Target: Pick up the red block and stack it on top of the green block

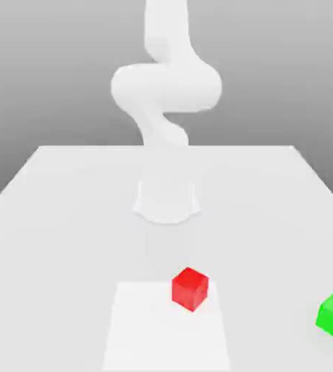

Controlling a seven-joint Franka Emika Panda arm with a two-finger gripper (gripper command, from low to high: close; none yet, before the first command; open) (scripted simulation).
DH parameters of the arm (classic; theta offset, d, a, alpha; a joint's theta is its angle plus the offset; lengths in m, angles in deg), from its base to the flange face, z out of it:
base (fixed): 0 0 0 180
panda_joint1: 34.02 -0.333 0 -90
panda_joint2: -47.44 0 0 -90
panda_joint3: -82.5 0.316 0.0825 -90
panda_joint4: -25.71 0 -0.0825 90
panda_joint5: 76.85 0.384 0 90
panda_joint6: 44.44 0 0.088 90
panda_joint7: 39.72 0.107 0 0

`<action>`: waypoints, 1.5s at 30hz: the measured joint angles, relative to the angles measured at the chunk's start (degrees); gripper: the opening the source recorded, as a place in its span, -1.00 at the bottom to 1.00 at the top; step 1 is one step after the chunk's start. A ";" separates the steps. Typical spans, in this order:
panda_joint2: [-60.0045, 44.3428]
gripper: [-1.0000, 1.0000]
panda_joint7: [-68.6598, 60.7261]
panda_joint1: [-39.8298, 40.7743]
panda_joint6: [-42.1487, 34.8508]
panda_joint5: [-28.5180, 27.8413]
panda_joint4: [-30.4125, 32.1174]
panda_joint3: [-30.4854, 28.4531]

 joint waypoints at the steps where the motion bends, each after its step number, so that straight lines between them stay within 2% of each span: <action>1: -1.93 0.00 -2.08 -0.90 1.40 -0.09 1.64 -0.59; 17: -35.37 0.00 -36.94 -12.77 24.97 -1.17 27.98 -7.04; 20: -43.01 0.00 -40.96 -13.38 30.97 0.94 28.90 -6.34; 24: -51.49 0.00 -44.12 -10.45 38.13 4.88 27.97 -2.56; 25: -53.04 -1.00 -44.63 -9.96 39.44 5.61 27.76 -1.89; 32: -53.16 -1.00 -44.58 -9.73 39.45 5.53 27.75 -1.69; 39: -40.13 -1.00 -40.42 -9.75 28.35 -0.24 29.63 -3.33; 45: -42.93 -1.00 -40.98 -17.08 21.28 -1.37 19.72 0.99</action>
